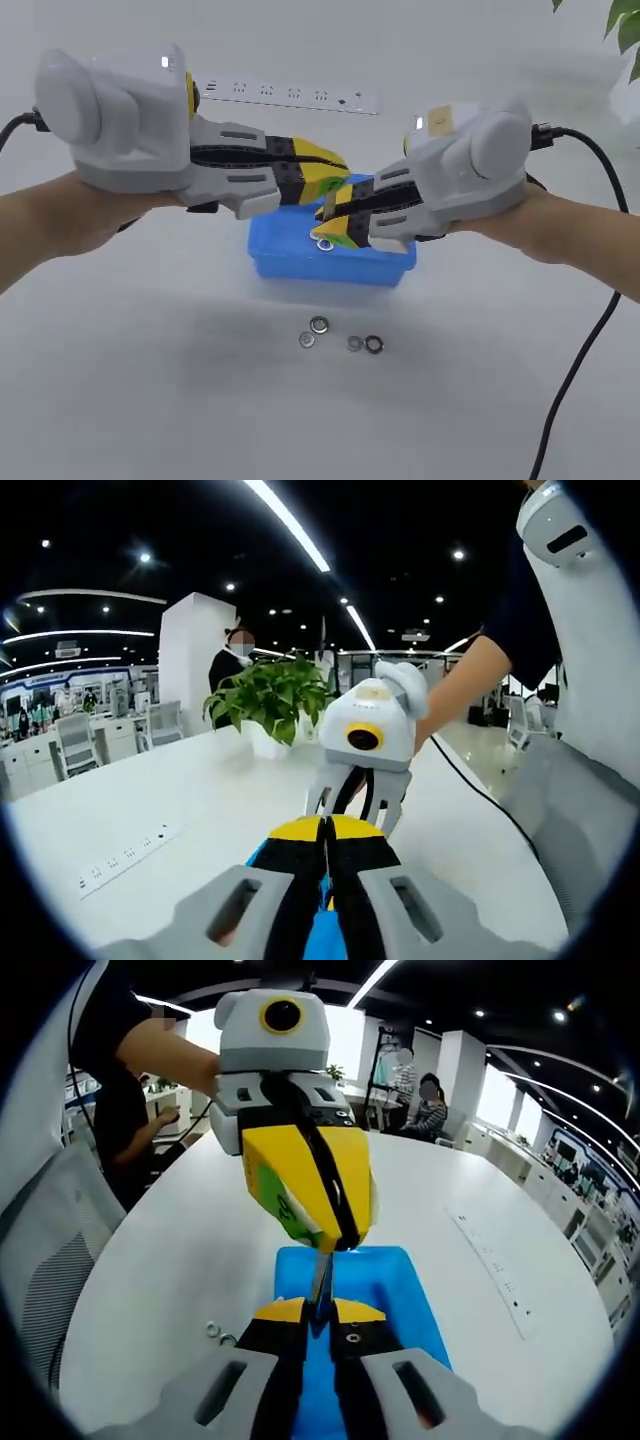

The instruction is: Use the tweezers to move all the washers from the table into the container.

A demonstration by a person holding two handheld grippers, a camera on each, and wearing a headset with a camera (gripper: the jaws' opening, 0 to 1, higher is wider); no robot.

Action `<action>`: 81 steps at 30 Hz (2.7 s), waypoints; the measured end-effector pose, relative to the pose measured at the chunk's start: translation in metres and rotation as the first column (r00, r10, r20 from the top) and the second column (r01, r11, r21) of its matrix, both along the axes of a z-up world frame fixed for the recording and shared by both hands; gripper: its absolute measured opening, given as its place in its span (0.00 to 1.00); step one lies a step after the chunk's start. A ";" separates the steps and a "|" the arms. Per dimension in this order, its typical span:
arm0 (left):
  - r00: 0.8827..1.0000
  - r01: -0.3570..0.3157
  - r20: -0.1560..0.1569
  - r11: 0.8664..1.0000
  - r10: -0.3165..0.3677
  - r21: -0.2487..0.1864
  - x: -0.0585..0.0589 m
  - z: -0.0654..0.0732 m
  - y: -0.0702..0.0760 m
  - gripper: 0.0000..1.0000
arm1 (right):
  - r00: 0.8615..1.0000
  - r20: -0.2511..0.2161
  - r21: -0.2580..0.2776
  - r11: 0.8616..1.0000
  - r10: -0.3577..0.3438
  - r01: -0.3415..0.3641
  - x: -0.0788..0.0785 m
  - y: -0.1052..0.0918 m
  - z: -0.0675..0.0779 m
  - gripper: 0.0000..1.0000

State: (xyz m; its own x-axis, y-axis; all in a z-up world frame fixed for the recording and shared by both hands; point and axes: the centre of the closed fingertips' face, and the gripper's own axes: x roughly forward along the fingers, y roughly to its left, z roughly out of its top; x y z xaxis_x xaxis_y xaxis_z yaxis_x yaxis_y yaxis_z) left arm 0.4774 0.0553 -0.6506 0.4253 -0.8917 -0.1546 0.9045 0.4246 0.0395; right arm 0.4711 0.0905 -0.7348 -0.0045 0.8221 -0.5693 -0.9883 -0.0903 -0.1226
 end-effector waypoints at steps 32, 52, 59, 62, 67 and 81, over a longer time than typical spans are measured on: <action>0.991 -0.074 0.119 0.994 0.065 0.074 -0.022 0.042 0.020 0.04 | 0.947 0.214 -0.015 0.968 -0.241 0.250 0.011 -0.066 0.031 0.28; 0.995 -0.087 0.057 0.995 0.085 0.039 -0.082 0.031 0.010 0.04 | 0.782 -0.133 0.134 0.771 -0.609 0.623 -0.058 -0.129 0.023 0.66; 0.998 -0.051 0.040 0.997 0.048 0.059 -0.092 0.016 0.001 0.04 | 0.714 -0.230 0.146 0.702 -0.661 0.697 -0.068 -0.147 0.016 0.90; 0.999 -0.031 0.031 0.997 0.029 0.072 -0.095 0.007 -0.004 0.04 | 0.713 -0.234 0.131 0.705 -0.662 0.697 -0.077 -0.153 0.010 0.95; 1.000 -0.029 0.006 0.996 0.028 0.086 -0.099 -0.009 -0.008 0.04 | 0.694 -0.258 0.118 0.691 -0.672 0.713 -0.083 -0.161 0.000 1.00; 0.999 -0.039 -0.030 0.997 0.041 0.070 -0.095 -0.029 -0.011 0.04 | 0.704 -0.291 0.091 0.714 -0.647 0.694 -0.095 -0.162 -0.011 1.00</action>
